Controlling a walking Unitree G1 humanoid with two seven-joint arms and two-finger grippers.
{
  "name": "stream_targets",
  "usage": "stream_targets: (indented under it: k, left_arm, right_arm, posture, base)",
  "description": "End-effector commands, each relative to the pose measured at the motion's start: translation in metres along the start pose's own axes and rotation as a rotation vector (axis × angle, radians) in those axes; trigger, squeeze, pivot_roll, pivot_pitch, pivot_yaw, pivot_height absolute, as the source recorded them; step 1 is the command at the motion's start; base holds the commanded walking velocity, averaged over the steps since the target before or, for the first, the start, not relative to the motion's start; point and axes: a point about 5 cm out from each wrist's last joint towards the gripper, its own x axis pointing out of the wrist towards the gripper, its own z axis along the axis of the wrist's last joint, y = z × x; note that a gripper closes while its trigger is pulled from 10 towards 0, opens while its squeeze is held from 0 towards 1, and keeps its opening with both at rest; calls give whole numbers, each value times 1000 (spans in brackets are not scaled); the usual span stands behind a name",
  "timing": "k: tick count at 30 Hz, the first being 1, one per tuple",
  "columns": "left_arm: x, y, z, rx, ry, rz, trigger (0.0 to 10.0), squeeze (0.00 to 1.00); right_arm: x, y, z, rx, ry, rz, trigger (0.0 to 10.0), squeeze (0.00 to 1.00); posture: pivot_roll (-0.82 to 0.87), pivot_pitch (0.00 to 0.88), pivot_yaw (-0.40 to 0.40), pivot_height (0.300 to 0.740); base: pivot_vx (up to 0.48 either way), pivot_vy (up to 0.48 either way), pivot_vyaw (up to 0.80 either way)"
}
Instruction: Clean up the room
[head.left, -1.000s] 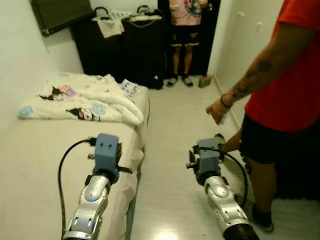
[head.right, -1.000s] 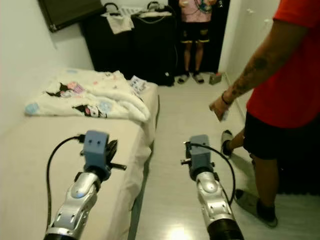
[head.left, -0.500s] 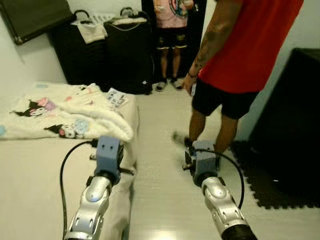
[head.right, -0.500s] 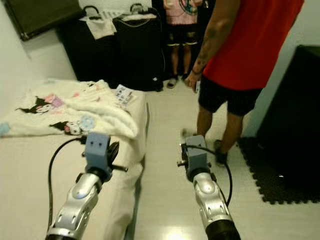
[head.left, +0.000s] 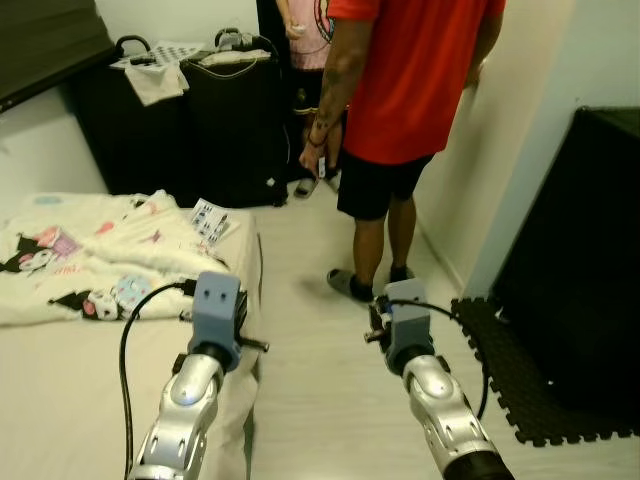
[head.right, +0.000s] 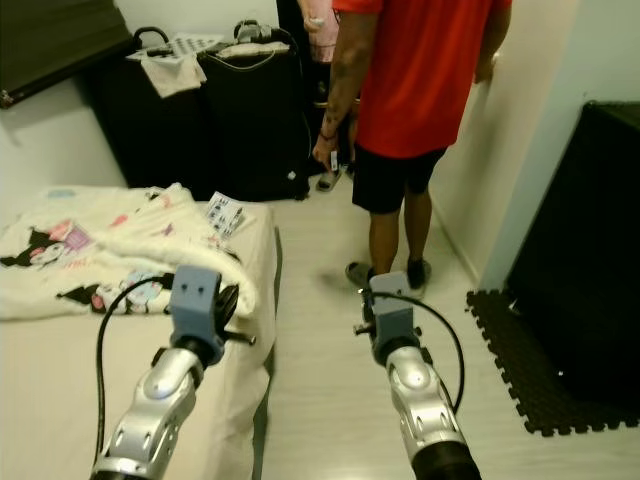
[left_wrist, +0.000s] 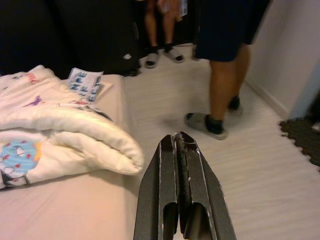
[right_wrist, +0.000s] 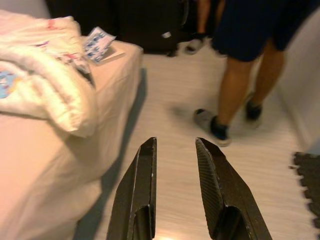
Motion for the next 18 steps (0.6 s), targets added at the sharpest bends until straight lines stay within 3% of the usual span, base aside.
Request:
stream_targets:
  k: [1, 10, 18]
  left_arm:
    - [-1, -1, -2, 1, 11, -8, 10000, 0]
    - [-1, 1, -2, 7, 14, -7, 10000, 0]
    - [-2, 1, -2, 12, 14, -7, 10000, 0]
  right_arm:
    - [-2, -6, -3, 12, 12, -18, 10000, 0]
    - [-2, -6, -4, 21, 23, -21, 10000, 0]
    - [-2, -3, -5, 12, 23, -1, 10000, 0]
  posture:
    - [-20, 42, 22, 740]
    - [-14, 48, 24, 740]
    - [-14, 49, 23, 740]
  base:
    - [379, 0, 0]
    - [382, 0, -711]
    - [382, 0, 0]
